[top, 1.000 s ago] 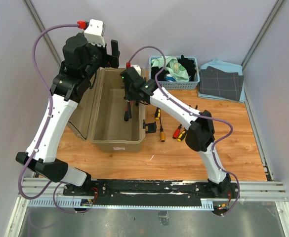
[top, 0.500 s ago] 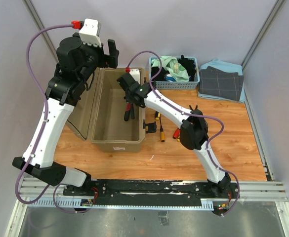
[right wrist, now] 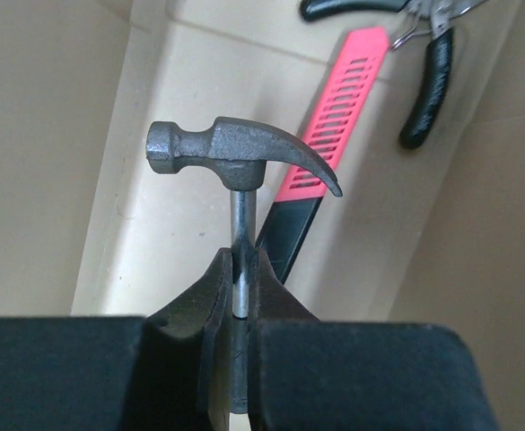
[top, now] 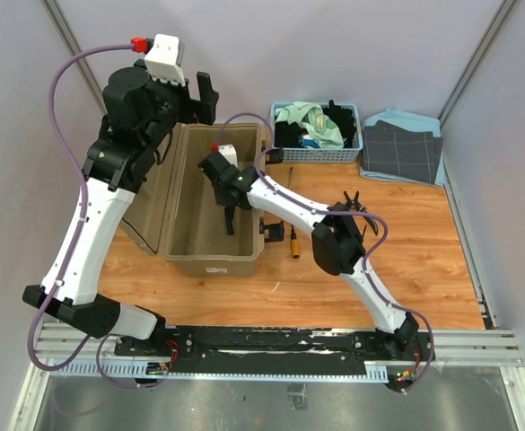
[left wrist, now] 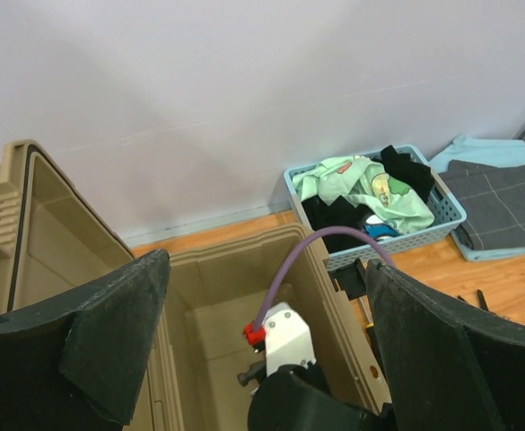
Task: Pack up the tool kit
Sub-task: Place the hammer in the toolbox.
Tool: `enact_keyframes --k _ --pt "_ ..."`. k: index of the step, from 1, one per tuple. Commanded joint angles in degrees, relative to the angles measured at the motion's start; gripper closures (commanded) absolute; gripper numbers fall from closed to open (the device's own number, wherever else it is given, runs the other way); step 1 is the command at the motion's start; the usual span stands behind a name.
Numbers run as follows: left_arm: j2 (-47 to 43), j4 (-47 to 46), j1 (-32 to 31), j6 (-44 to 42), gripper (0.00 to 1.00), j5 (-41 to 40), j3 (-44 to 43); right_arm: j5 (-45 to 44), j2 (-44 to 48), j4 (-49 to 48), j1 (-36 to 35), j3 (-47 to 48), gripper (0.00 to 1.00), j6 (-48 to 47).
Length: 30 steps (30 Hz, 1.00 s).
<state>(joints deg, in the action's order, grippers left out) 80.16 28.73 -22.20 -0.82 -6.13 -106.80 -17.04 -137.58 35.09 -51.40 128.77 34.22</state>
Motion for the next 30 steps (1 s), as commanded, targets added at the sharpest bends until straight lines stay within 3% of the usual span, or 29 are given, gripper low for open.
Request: enact_keyframes --k 1,15,24,30 --pt "0.3 -2.0 0.4 0.6 0.06 0.6 -0.7 0.8 -0.7 1.1 -0.8 0.6 0.99 0.9" --pt "0.0 -2.3 0.4 0.6 0.06 0.6 -0.6 3.5 -4.1 2.4 -1.0 2.0 0.93 1.5" --pt "-0.1 -2.7 0.4 0.7 0.06 0.8 -0.1 3.9 -3.9 2.0 -1.0 2.5 0.58 -0.8" --pt "-0.4 -2.9 0.4 0.5 0.06 0.8 0.5 3.0 1.0 -2.8 -1.0 0.9 0.48 -4.0"
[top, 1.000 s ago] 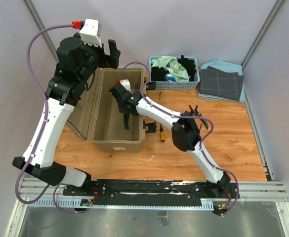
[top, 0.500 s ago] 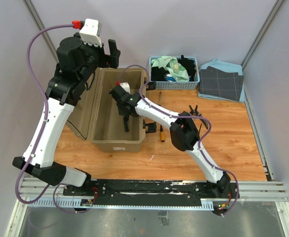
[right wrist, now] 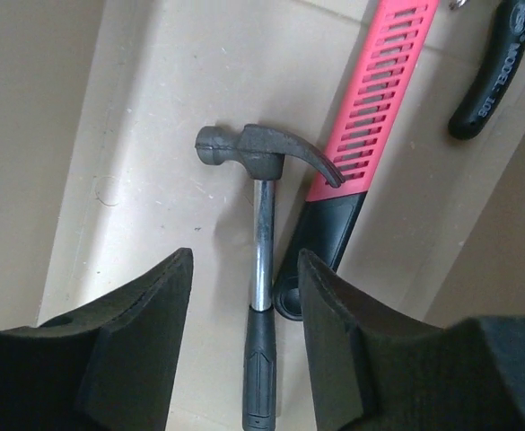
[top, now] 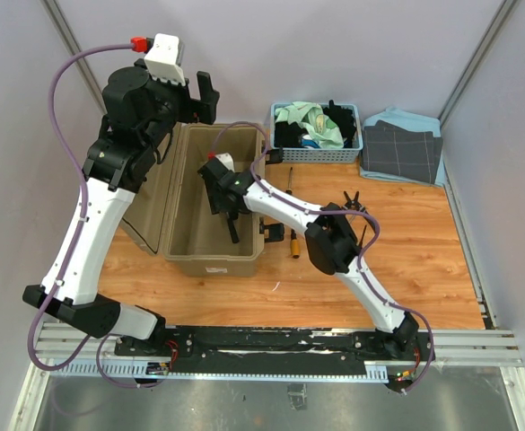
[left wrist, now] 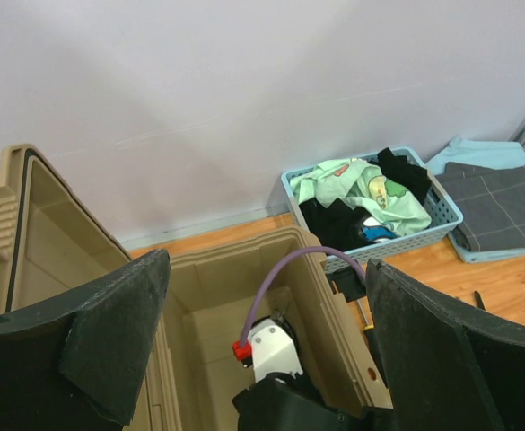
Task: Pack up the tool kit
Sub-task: Place the hammer in the toolbox.
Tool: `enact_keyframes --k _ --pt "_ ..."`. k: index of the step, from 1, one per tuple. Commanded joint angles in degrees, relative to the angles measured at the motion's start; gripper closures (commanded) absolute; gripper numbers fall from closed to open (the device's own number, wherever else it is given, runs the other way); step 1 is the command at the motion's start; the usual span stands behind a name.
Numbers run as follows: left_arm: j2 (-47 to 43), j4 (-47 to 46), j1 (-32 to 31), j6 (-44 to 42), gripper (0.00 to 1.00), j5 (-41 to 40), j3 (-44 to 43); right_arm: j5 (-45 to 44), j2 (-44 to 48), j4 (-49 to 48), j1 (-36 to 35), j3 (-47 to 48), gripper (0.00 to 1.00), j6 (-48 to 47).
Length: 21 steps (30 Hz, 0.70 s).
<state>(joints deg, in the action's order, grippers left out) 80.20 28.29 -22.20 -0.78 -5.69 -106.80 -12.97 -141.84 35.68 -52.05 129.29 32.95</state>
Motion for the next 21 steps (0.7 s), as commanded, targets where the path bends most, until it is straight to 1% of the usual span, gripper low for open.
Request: enact_keyframes --k 1,5,7,12,15,17,19,21 --pt "-0.5 -2.5 0.4 0.4 0.06 0.3 0.6 -1.5 6.3 -3.9 -0.3 0.6 0.47 -3.5" --pt "-0.6 -2.6 0.4 0.1 0.06 -0.1 0.8 -4.7 11.2 -5.2 -0.2 2.6 0.45 -6.3" --pt "-0.8 -2.9 0.4 0.0 0.06 -0.2 1.0 -7.3 14.5 -6.2 0.0 1.8 0.43 -7.8" --pt "-1.0 -3.2 0.4 -0.2 0.06 -0.2 1.7 -18.4 25.1 -7.6 3.5 -2.4 0.35 -12.0" --pt "-1.3 -3.1 0.3 0.1 0.06 0.2 2.2 -21.8 32.6 -6.5 10.0 -8.2 0.33 -12.6" --pt "-1.3 -3.1 0.3 0.3 0.06 0.5 2.4 -20.9 37.6 -4.9 16.6 -13.7 0.31 -11.1" --pt "-1.4 -3.2 0.4 0.3 0.06 0.9 2.7 -17.1 42.2 -3.9 23.9 -19.8 0.29 -11.0" --pt "-1.6 -3.6 0.4 0.0 0.06 1.6 3.3 -10.9 45.0 -2.6 30.3 -25.7 0.23 -13.1"
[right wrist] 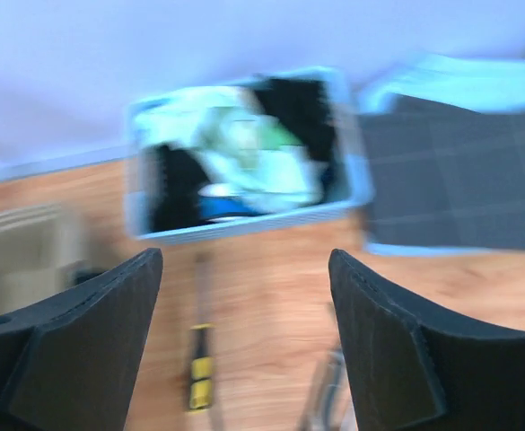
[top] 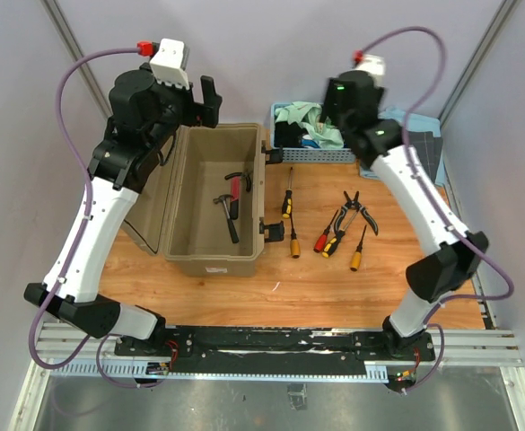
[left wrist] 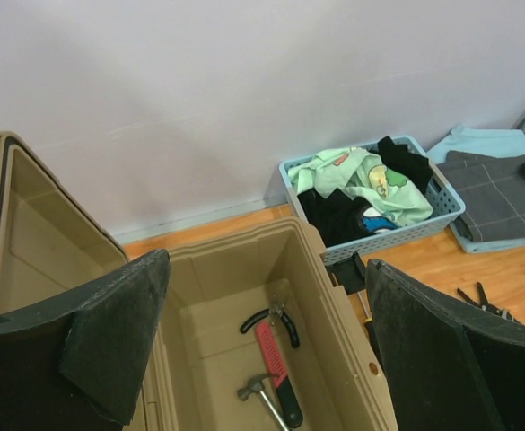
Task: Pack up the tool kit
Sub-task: Place the hammer in the toolbox, then pick up the pliers at the center of the board.
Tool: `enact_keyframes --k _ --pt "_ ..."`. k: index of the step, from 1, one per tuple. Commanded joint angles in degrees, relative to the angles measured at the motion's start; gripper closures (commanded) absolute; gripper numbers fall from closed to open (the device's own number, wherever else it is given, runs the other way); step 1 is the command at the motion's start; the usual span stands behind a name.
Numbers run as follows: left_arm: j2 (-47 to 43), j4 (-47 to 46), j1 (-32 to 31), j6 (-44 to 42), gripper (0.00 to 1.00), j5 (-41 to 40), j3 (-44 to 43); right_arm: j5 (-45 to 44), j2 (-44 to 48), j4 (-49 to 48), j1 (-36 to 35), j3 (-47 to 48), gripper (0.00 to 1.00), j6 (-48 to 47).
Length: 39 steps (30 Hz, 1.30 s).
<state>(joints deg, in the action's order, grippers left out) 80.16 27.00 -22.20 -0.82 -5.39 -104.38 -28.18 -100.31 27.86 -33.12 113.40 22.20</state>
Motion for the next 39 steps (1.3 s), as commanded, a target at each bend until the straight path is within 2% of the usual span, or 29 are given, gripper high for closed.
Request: enact_keyframes --k 1,3,7,12,16,24,33,39 --pt "-1.7 -2.5 0.4 -0.1 0.06 1.7 1.4 7.3 4.2 6.7 13.9 -11.6 0.2 -4.1" --pt "-2.0 -3.0 0.4 -0.3 0.06 2.6 2.4 12.1 5.1 9.4 17.7 -15.1 0.17 -8.1" --pt "-2.1 -3.1 0.4 -0.2 0.06 3.9 3.8 19.0 5.7 14.0 21.6 -23.9 0.17 -13.7" --pt "-1.8 -2.5 0.4 -0.1 0.06 4.8 3.9 23.5 5.5 14.1 24.9 -35.2 0.24 -16.4" --pt "-1.5 -2.0 0.4 -0.1 0.06 5.1 3.6 28.9 3.3 12.6 28.3 -39.2 0.27 -21.3" --pt "-1.1 -1.4 0.4 -0.6 0.06 5.1 3.4 34.7 -4.4 13.2 30.7 -37.4 0.3 -29.6" --pt "-0.1 -1.1 0.4 -0.4 0.05 6.2 2.7 30.8 -10.5 9.8 30.8 -32.4 0.33 -38.5" --pt "0.5 -0.9 0.4 -0.3 0.05 6.5 1.7 29.8 -15.7 10.7 32.1 -27.4 0.37 -40.6"
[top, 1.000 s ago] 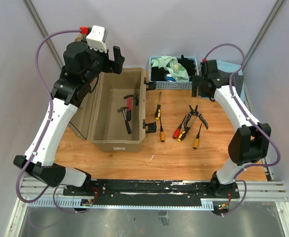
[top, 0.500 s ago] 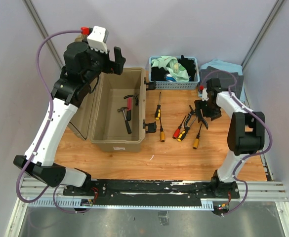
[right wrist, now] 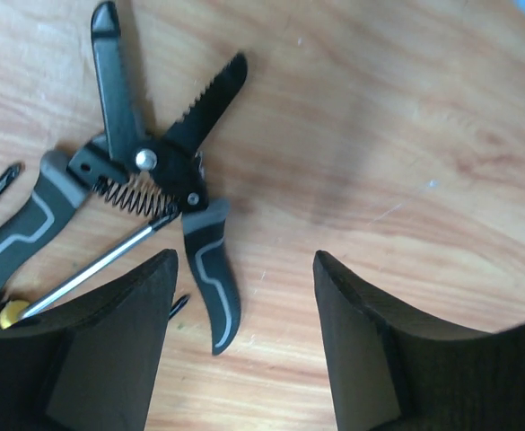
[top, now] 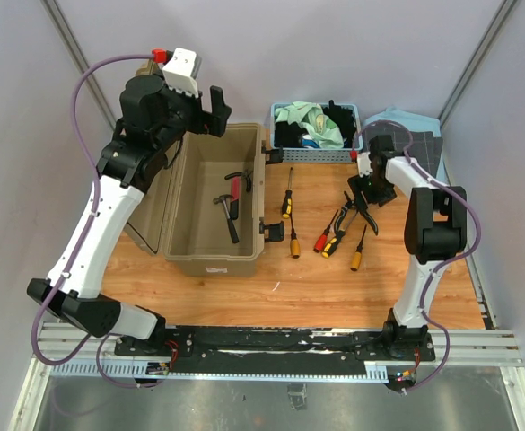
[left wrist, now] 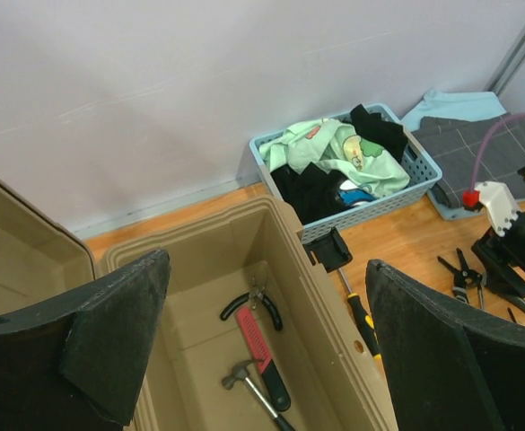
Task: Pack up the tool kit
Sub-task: Pick up the pliers at the center of the board.
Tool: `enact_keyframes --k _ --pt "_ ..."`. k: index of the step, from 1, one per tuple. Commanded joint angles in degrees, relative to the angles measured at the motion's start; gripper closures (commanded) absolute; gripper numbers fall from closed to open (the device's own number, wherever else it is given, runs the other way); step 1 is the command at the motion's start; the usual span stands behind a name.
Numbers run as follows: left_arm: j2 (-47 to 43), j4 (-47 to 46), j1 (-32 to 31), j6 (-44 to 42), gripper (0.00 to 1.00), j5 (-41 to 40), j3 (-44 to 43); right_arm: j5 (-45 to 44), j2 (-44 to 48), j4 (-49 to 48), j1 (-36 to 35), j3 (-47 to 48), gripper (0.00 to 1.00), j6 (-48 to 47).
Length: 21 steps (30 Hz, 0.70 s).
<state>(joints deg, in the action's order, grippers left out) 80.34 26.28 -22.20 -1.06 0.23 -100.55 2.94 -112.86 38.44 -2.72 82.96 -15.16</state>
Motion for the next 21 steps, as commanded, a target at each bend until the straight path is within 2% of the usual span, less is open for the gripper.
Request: enact_keyframes --k 1,4,14,19,21 --pt "0.4 -0.1 0.4 -0.1 0.05 0.8 -2.2 -1.3 -3.9 0.8 1.7 3.8 0.38 -3.4" --pt "0.5 -0.1 0.4 -0.3 0.05 0.6 -2.5 -0.6 -4.7 2.3 1.8 4.1 0.42 -3.6" --pt "1.1 -0.3 0.4 0.2 0.05 1.3 -2.2 2.0 -1.8 2.7 1.8 -1.3 0.43 -4.2" --pt "2.2 -0.3 0.4 0.5 0.06 2.1 -3.3 3.6 -5.0 3.1 1.6 -0.5 0.5 -3.5" --pt "2.3 -0.3 0.4 0.5 0.06 2.1 -3.6 4.1 -6.0 3.1 1.6 -0.3 0.6 -3.2"
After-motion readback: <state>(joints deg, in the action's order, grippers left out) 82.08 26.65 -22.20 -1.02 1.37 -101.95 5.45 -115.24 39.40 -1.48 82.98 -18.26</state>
